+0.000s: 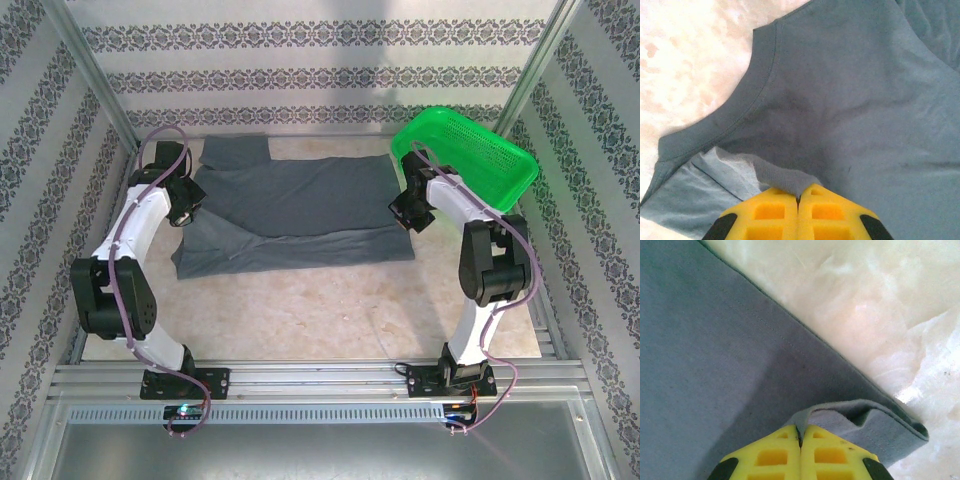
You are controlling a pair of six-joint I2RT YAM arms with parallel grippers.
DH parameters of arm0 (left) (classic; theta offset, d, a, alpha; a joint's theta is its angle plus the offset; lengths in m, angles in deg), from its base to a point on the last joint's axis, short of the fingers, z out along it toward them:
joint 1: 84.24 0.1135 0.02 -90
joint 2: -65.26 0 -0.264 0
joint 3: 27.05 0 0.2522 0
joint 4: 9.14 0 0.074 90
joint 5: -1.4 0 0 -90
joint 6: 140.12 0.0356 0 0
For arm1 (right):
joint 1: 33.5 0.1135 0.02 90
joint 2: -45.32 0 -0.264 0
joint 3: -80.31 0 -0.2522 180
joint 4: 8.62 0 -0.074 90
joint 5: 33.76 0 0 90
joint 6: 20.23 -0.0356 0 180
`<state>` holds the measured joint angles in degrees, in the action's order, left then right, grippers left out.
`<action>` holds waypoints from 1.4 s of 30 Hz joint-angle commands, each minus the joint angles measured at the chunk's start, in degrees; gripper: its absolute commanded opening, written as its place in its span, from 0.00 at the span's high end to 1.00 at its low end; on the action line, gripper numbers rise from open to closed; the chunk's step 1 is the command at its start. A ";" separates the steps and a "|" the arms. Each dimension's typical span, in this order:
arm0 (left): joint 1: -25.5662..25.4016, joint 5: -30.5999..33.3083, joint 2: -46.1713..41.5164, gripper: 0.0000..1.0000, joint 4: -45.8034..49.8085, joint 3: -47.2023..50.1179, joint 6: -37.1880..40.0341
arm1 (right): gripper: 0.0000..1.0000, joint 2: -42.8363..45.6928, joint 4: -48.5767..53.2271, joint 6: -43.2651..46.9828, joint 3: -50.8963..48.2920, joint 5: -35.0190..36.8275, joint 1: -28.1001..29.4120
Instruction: Fold and stack the t-shirts
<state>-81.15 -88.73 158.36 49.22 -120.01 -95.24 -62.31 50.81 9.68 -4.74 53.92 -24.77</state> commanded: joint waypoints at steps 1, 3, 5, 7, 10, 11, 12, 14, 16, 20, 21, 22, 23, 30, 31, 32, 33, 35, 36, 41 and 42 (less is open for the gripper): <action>0.93 1.52 1.16 1.00 -1.27 -2.01 1.88 | 1.00 -1.32 1.30 1.08 2.04 2.10 -0.47; 1.21 1.15 1.62 1.00 -1.55 -1.84 2.23 | 1.00 -1.84 1.24 1.06 2.48 2.08 -0.47; 1.47 1.04 2.06 1.00 -1.84 -1.81 2.45 | 1.00 -2.29 1.24 1.10 2.81 2.00 -0.47; 1.77 0.86 2.58 1.00 -2.25 -1.83 2.66 | 1.00 -2.81 1.13 1.09 3.25 1.82 -0.48; 1.98 0.65 3.86 1.00 -2.58 -2.10 3.04 | 1.00 -3.69 1.19 1.04 4.15 1.57 -0.47; 2.20 0.56 4.38 1.00 -2.61 -2.42 3.09 | 1.00 -4.09 1.23 1.15 4.61 1.60 -0.47; 2.27 0.44 4.91 1.00 -2.80 -2.74 3.20 | 1.00 -4.44 1.33 1.21 4.98 1.58 -0.48; 2.49 0.13 5.74 1.00 -3.41 -3.33 3.52 | 1.00 -5.18 1.85 1.56 6.08 1.70 -0.47; 2.70 -1.00 6.64 1.00 -4.64 -3.88 3.80 | 1.00 -5.89 2.28 1.65 6.82 1.63 -0.56; 3.15 -5.72 8.59 1.00 -8.80 -4.45 4.93 | 1.00 -7.04 3.21 1.74 8.27 1.71 -0.77; 3.36 -6.40 9.24 1.00 -8.89 -4.99 5.41 | 1.00 -7.22 3.55 1.76 8.69 1.92 -0.87; 3.56 -6.79 9.94 1.00 -8.56 -5.63 5.58 | 1.00 -7.37 3.57 1.79 8.96 1.97 -0.92; 3.84 -7.62 10.76 0.98 -8.08 -6.45 5.86 | 0.99 -7.49 3.71 1.91 9.37 1.90 -1.04; 5.84 -5.78 9.23 0.35 -0.88 -9.14 6.50 | 0.58 -5.12 4.97 6.23 13.17 2.91 -1.08; 6.00 -4.34 7.72 0.35 0.10 -8.25 6.10 | 0.56 -3.94 4.90 6.77 12.48 3.35 -1.11; 6.13 -3.33 6.23 0.35 0.77 -6.94 5.36 | 0.55 -2.98 4.63 7.23 11.45 3.62 -1.16; 6.52 -2.63 4.24 0.36 1.10 -4.73 4.35 | 0.54 -1.46 4.00 7.73 9.80 3.62 -1.22; 7.14 -1.69 0.61 0.40 1.74 0.14 1.85 | 0.55 1.38 2.52 8.37 5.54 3.18 -1.09; 7.35 -1.57 -1.33 0.43 1.67 3.22 0.61 | 0.57 3.13 1.28 8.53 2.57 2.66 -1.09; 8.80 -8.00 -6.54 0.60 -3.92 17.11 -3.22 | 0.75 10.59 -7.00 9.42 -11.55 -2.28 -0.61; 9.15 -9.83 -6.18 0.63 -5.01 18.79 -3.76 | 0.76 11.10 -8.15 9.72 -13.15 -3.45 -0.38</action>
<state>-73.19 -94.67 151.34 46.25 -105.33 -95.85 -52.80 47.34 17.76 -13.85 53.52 -25.47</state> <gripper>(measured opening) 0.384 0.249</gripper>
